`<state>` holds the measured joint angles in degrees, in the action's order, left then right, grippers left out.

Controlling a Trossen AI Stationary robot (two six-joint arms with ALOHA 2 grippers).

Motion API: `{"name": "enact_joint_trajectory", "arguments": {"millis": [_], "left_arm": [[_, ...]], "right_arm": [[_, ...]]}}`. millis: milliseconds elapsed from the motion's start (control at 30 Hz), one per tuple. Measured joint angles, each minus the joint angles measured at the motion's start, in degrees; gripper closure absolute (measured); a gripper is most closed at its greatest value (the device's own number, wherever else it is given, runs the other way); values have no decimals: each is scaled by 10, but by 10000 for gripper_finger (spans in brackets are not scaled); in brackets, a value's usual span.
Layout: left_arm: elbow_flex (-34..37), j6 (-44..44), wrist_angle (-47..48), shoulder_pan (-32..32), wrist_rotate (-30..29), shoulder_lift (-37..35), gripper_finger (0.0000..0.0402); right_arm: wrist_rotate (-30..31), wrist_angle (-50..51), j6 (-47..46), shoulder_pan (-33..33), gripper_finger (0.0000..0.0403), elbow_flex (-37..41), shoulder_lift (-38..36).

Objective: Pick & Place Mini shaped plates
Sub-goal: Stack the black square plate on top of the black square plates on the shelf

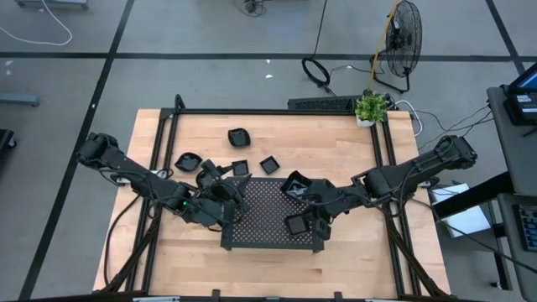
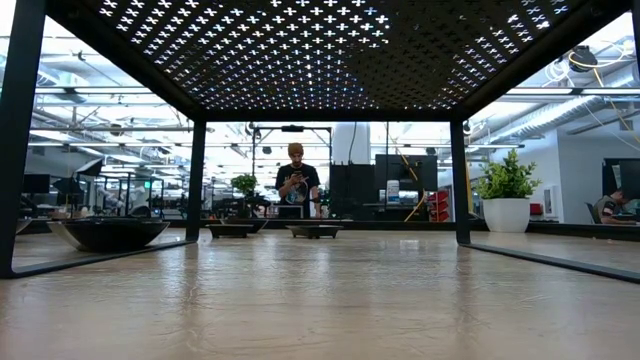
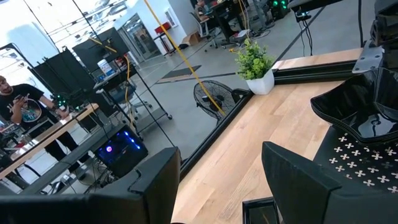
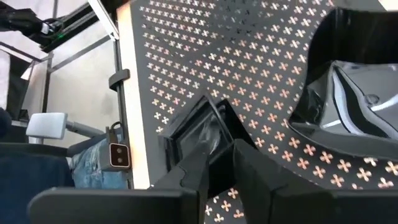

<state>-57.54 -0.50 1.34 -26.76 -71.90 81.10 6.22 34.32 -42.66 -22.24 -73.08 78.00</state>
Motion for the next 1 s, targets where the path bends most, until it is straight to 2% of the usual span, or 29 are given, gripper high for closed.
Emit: {"name": "enact_joint_trajectory", "arguments": {"millis": [233,600,667,700,833,933,1000], "left_arm": [[0,7,1,0,0,0,174],[0,10,4,0,0,0,174],[0,42,18,0,5,0,174],[0,70,33,4,27,-2,174],[0,218,150,69,205,-28,174],[2,293,264,137,232,-32,174],[1,308,300,182,239,-34,174]], "right_arm": [[0,-18,26,0,317,0,-6],[15,-28,76,4,316,0,-46],[15,-28,80,2,316,0,-52],[15,-28,83,0,316,0,-55],[14,-28,103,-1,316,0,-55],[15,-28,107,0,316,0,-55],[15,-32,112,0,316,2,-54]]}}
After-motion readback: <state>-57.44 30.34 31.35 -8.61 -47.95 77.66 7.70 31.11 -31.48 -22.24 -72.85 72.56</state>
